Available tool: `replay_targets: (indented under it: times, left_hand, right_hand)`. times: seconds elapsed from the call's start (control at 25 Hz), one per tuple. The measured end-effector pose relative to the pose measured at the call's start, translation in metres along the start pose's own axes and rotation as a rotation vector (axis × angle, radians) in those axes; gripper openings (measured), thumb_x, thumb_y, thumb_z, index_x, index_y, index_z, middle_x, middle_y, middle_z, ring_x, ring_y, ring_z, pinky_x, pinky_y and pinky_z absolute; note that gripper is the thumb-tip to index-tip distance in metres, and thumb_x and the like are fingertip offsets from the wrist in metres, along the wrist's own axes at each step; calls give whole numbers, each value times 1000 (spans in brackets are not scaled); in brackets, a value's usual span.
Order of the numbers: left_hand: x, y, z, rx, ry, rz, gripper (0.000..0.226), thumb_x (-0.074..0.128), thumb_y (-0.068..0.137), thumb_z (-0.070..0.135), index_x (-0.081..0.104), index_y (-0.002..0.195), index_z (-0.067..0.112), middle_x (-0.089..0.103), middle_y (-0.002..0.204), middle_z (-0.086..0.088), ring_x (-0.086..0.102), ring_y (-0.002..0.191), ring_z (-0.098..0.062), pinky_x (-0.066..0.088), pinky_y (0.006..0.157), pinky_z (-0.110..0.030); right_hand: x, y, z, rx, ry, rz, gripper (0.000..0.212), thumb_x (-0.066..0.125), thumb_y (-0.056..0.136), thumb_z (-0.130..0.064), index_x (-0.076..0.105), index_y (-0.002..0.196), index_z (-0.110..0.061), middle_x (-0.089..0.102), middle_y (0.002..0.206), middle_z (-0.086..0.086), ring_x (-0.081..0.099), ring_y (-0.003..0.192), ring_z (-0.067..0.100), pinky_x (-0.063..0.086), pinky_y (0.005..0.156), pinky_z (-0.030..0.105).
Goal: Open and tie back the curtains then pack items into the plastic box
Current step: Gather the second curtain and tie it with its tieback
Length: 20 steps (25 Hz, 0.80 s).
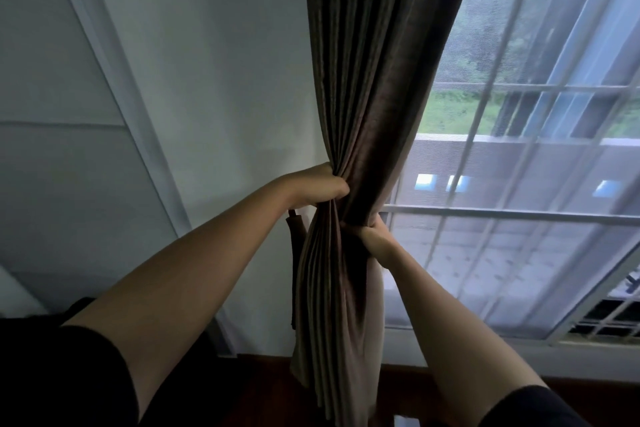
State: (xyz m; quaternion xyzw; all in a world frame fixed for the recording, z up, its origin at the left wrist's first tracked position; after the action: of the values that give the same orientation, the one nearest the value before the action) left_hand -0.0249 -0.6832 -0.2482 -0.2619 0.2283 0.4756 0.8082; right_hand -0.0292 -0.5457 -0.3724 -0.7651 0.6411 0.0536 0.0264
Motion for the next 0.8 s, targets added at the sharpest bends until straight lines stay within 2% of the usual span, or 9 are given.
replay_targets:
  times: [0.08,0.24,0.36,0.44,0.48,0.52,0.64,0.72,0.8]
  left_hand:
    - [0,1,-1,0,-11,-3,27,47,68,9,56,93,13,50,88,-12,51,83,-23,43,74,-35]
    - [2,3,-1,-33,4,63,21,49,63,18,49,83,17,49,84,-11,49,79,-23,39,70,-35]
    - [5,5,-3,-50,-29,58,15,49,62,17,44,76,16,45,78,-11,46,75,-23,36,68,-36]
    - [8,5,-3,-65,-91,61,6,47,65,12,45,71,11,46,73,-10,48,71,-25,40,67,-34]
    - [8,6,-4,-78,-120,78,9,46,66,11,51,74,10,52,74,-9,54,72,-27,47,69,-33]
    - [8,9,-4,-95,-150,93,21,45,68,10,59,84,10,58,80,-9,60,79,-28,52,75,-36]
    - [12,18,-3,-105,-215,87,40,40,80,6,58,116,10,65,100,-10,63,95,-26,54,84,-40]
    - [17,21,1,-94,-280,60,41,36,83,-1,55,119,8,63,96,-8,61,94,-24,53,83,-39]
    - [24,21,7,-106,-319,41,43,32,81,-7,52,116,8,60,92,-9,58,93,-26,51,88,-44]
  right_hand:
    - [0,1,0,16,15,4,32,60,84,3,58,93,-28,63,90,-7,60,81,0,50,63,8]
    - [1,2,-4,41,23,29,30,61,83,4,58,100,-20,64,90,-5,61,80,2,51,61,9]
    - [-1,3,-5,42,23,40,30,61,83,4,59,103,-18,65,92,-2,62,82,5,54,68,14]
    - [1,2,-2,34,-38,88,27,60,84,2,61,105,-16,66,96,1,63,87,10,56,79,25]
    - [4,1,2,24,-98,127,32,58,83,2,59,111,-12,65,100,3,61,93,14,54,87,32]
    - [8,-2,6,13,-142,154,41,56,79,5,55,117,-9,63,104,3,59,99,17,51,91,36]
    - [21,-16,11,-47,-104,113,60,51,64,9,45,121,-9,60,98,-2,59,100,16,52,85,31]
    - [22,-19,9,-87,-13,39,57,54,58,4,45,112,-15,59,91,1,60,88,11,52,77,27]
    - [25,-18,5,-113,0,4,54,67,59,2,48,102,-25,58,93,8,60,86,14,52,77,30]
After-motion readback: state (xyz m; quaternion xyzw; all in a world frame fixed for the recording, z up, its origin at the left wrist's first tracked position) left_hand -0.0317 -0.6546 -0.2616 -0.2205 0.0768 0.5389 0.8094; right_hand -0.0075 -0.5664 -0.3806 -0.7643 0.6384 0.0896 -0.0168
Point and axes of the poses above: each hand's wrist, its own y-axis towards the middle knuckle, its own x-axis out of the palm, z = x × y, the point moved 1 cm from there along y, towards the middle knuckle
